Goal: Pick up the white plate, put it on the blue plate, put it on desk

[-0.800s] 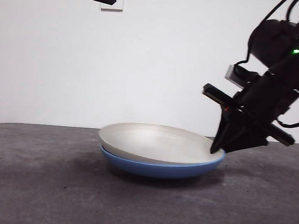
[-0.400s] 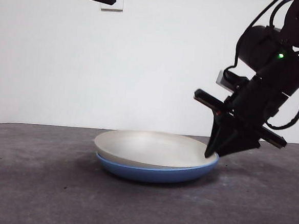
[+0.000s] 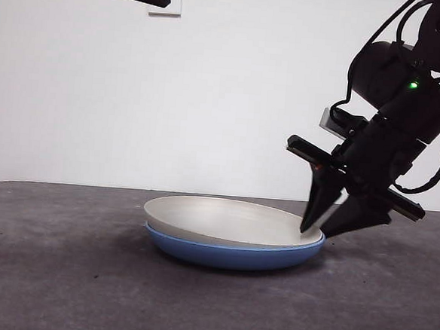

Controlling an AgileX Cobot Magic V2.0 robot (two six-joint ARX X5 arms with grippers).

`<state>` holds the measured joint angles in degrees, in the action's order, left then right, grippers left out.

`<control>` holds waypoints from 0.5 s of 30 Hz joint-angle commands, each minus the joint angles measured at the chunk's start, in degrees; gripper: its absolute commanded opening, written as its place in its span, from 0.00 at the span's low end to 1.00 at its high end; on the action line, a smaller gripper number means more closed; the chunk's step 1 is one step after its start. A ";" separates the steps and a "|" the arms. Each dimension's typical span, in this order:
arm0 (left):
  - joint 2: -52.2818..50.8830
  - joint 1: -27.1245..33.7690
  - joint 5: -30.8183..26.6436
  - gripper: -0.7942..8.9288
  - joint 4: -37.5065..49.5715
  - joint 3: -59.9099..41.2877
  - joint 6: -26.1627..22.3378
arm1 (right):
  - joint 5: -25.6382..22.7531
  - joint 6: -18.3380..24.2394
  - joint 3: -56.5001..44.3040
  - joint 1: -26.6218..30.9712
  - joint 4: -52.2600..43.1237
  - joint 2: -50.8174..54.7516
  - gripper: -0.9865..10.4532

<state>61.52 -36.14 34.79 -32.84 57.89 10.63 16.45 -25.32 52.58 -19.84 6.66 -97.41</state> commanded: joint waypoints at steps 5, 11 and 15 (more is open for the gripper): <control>0.22 -0.35 0.24 0.43 -0.76 0.66 0.13 | -1.90 -0.26 0.92 -0.28 -0.66 -0.17 0.27; 0.22 -0.35 0.20 0.43 -0.66 0.66 0.13 | -3.19 0.94 1.01 0.00 -0.24 5.31 0.27; 0.22 -0.35 0.17 0.43 -0.57 0.66 0.11 | -2.93 3.56 1.03 0.13 2.01 11.87 0.27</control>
<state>61.52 -36.14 34.79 -34.04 57.89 10.63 13.47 -23.73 52.58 -19.53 8.60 -85.89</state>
